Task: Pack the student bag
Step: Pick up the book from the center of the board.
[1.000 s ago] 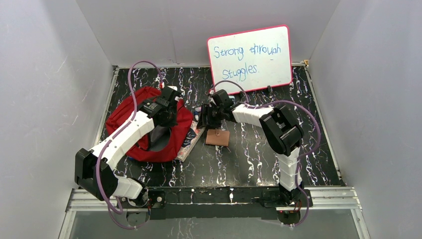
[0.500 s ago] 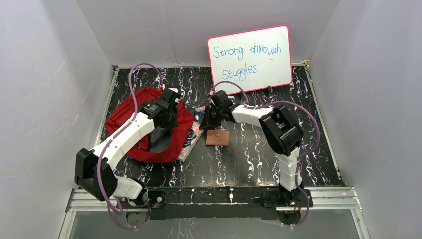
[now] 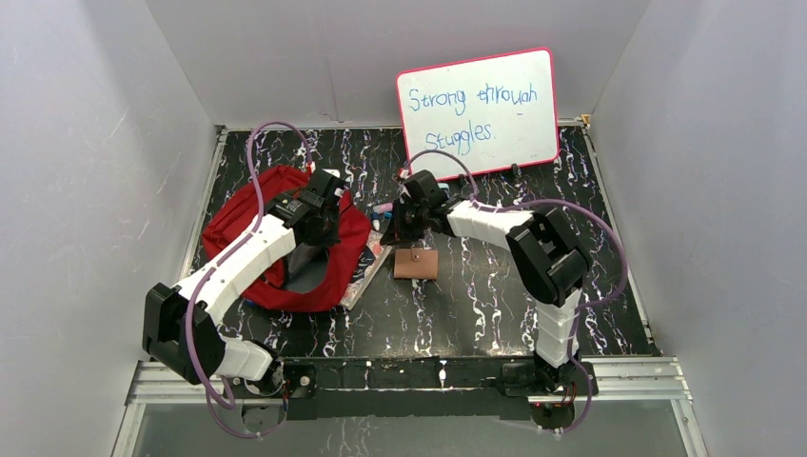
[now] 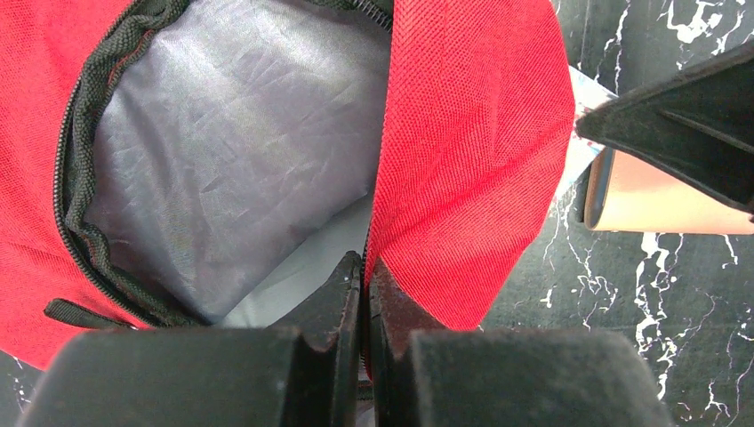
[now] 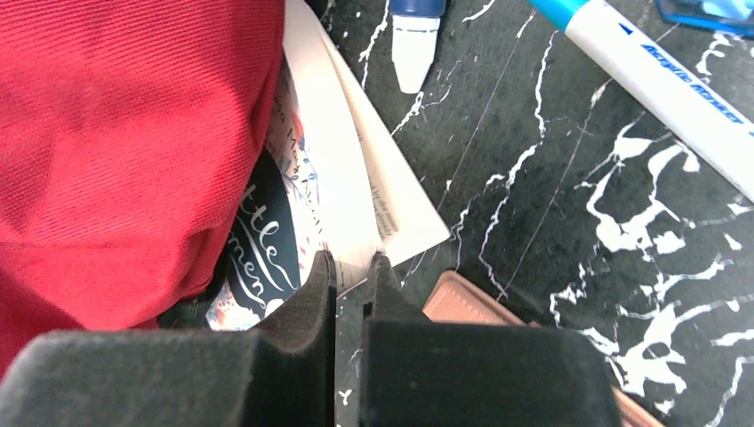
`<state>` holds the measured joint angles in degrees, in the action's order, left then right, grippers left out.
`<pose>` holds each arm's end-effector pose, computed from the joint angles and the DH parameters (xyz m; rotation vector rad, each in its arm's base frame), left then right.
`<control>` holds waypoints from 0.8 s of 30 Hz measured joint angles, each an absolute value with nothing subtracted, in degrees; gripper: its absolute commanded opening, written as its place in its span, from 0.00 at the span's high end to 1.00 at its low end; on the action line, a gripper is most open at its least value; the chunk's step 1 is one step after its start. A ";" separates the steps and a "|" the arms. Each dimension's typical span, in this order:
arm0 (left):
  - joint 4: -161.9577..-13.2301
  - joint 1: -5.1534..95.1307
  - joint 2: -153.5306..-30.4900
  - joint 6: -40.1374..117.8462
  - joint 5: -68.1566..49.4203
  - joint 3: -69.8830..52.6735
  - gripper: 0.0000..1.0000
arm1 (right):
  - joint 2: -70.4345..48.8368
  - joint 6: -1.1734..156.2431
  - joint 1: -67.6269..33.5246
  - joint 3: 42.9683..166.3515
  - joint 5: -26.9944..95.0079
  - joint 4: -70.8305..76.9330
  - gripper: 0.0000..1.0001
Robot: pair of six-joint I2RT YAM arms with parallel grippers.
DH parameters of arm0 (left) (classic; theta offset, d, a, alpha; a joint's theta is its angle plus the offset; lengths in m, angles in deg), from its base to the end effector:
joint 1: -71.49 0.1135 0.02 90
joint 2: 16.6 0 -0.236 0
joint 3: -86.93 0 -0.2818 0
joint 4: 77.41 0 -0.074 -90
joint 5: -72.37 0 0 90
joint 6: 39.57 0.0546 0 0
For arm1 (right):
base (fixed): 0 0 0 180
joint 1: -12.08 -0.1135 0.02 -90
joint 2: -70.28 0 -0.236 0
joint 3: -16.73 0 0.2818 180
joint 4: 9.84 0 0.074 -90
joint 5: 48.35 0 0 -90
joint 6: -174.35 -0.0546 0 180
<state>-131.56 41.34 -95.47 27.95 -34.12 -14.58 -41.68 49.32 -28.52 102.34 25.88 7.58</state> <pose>0.2928 -0.1521 0.2403 0.0509 2.4666 -0.0293 0.3337 0.3055 0.1198 -0.2698 2.4964 0.9302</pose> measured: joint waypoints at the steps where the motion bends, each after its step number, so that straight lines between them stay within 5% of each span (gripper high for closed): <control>1: -131.76 41.34 -95.47 28.00 -34.14 -14.36 1.00 | -40.61 49.39 -28.72 102.17 26.53 8.30 1.00; 18: -131.72 41.34 -95.50 29.27 -31.59 -13.27 0.99 | -19.08 49.67 -23.39 90.15 40.33 14.86 1.00; 24: -130.10 41.38 -95.93 30.31 -28.46 -13.88 0.71 | -8.94 52.38 -22.51 84.92 44.54 16.13 1.00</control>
<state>-130.10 41.38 -95.93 30.31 -28.46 -13.88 -8.94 52.38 -22.51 84.92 44.54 16.13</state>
